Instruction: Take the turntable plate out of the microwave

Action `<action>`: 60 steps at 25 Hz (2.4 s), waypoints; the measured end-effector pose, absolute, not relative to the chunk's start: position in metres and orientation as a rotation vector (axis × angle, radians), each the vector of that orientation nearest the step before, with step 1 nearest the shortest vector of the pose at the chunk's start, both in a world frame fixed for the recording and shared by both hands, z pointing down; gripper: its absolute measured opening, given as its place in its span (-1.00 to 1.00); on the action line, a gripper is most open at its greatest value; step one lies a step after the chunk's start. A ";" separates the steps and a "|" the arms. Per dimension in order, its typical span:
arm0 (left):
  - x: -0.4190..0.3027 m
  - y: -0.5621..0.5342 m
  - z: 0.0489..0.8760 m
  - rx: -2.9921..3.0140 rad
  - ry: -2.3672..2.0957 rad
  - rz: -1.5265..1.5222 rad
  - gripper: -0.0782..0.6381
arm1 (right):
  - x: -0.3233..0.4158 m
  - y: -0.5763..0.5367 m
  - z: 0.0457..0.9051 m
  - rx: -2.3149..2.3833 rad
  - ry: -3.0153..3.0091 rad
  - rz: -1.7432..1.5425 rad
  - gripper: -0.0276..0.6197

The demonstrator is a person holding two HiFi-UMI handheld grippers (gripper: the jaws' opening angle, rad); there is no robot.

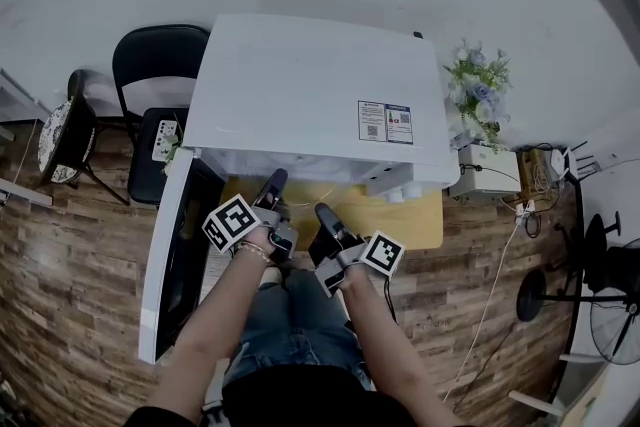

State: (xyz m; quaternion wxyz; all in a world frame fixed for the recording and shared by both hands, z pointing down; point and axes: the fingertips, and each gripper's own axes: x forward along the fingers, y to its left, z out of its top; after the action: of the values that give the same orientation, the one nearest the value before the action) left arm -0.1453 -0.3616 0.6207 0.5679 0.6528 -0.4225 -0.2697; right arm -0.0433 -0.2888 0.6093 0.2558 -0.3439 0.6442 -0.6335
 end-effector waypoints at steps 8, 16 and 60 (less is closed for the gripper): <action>-0.147 -0.351 0.610 1.531 -0.942 -0.701 -0.69 | -0.046 -0.273 0.625 -0.987 1.720 -1.750 -0.78; -0.148 -0.321 0.591 1.506 -0.899 -0.794 -0.70 | -0.046 -0.249 0.606 -0.961 1.840 -1.677 -0.76; -0.096 -0.162 0.314 2.186 -0.678 -0.895 -0.70 | 0.052 -0.180 0.330 -0.990 2.384 -0.756 -0.52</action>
State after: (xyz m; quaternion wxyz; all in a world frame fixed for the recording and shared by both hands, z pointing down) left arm -0.0962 -0.1622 0.3136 0.3351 0.8381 -0.2599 -0.3432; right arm 0.0524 -0.1798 0.3300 0.2240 -0.3587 0.8638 -0.2739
